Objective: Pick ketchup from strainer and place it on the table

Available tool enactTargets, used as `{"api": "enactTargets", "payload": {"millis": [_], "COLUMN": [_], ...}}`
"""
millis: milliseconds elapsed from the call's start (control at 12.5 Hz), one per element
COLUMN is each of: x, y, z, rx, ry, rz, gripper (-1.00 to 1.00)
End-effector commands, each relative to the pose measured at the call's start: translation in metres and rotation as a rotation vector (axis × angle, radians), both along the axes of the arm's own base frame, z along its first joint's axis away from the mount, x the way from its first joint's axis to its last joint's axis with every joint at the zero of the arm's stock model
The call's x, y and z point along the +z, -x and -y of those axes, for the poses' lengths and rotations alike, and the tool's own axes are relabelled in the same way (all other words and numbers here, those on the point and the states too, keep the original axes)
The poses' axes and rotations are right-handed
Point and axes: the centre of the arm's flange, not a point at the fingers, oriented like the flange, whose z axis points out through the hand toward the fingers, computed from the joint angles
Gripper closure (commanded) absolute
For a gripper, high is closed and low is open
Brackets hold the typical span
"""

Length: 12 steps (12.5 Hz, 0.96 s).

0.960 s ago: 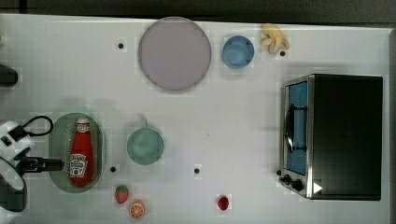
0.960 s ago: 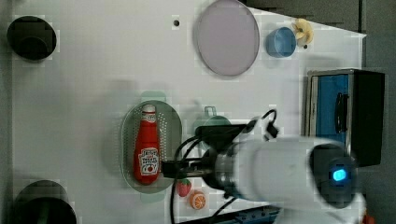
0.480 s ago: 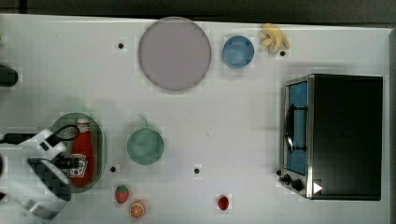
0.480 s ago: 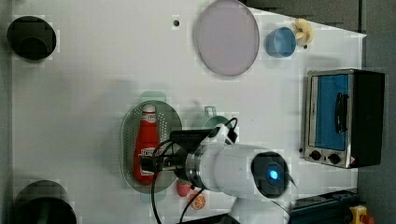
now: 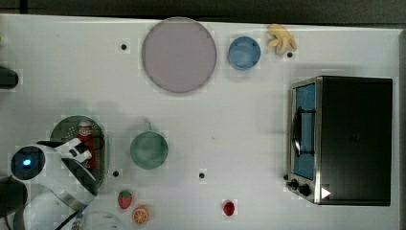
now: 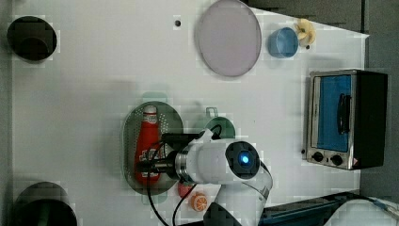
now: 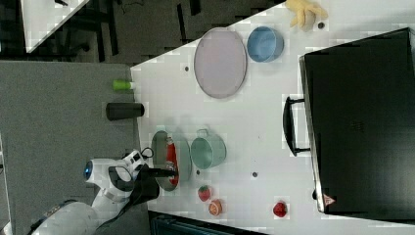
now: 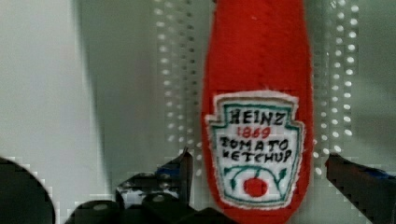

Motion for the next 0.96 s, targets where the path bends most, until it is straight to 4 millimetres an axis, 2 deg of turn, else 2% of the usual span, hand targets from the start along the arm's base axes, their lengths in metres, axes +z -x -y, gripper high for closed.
{"api": "enactTargets", "payload": {"millis": [80,240,400,480,720,800,960], "x": [0.005,-0.011,-0.018,-0.020,-0.014,-0.009,0.013], "y": [-0.022,-0.022,-0.021,-0.019,-0.019,-0.020,-0.022], "z": [-0.003,-0.002,0.000,-0.001,-0.007,-0.007,-0.011], "rx": [-0.077,-0.089,-0.082,-0.079,-0.073,-0.071,-0.057], "ry": [-0.048,-0.063,-0.049,-0.046,-0.061,-0.059,-0.057], "rz": [0.062,0.056,0.056,0.055,0.070,0.078,0.111], "gripper": [-1.00,-1.00,-1.00,-0.92,-0.22,-0.21,-0.21]}}
